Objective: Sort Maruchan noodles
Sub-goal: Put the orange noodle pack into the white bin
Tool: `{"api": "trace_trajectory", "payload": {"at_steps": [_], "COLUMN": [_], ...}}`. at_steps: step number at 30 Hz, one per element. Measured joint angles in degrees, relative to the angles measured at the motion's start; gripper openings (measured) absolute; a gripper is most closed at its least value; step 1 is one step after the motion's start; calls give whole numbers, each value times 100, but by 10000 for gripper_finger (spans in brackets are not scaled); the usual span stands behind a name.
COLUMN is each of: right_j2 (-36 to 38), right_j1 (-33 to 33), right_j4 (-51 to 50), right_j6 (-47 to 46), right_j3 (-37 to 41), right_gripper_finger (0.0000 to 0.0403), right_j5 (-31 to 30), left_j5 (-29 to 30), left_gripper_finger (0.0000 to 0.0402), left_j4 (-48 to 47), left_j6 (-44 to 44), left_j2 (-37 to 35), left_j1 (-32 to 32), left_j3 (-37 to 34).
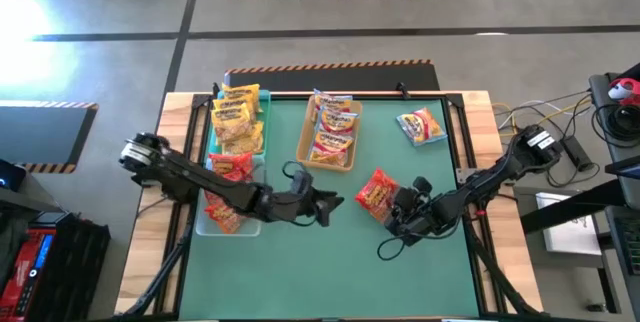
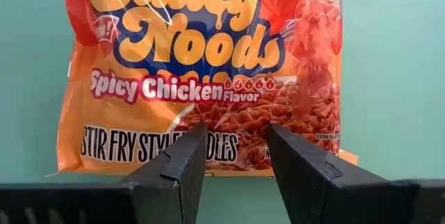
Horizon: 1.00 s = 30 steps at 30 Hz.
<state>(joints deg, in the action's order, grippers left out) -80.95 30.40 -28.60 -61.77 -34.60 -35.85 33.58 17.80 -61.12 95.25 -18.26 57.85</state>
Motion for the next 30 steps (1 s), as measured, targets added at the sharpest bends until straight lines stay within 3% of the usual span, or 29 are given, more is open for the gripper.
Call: {"api": "trace_trajectory", "payload": {"at_steps": [5,9,19,30], "right_j2": [4,2,-7,-2], "right_j1": [-3,-6,-7,-17], "right_j4": [453,888,1416,1967], "right_j6": [444,803,1679,3489], "right_j3": [294,560,1053,1201], "right_gripper_finger": [148,148,148,147], "right_j5": [-130,-121,75,257], "left_j5": [-9,-26,-462,-724], "left_gripper_finger": [162,162,162,162], "left_j4": [0,-119,-2340,-2224], "left_j6": [-535,-478,-456,-575], "left_j2": [865,1318,1986,2439], "left_j1": [118,190,380,583], "left_j3": [465,1044,2478,2611]}}
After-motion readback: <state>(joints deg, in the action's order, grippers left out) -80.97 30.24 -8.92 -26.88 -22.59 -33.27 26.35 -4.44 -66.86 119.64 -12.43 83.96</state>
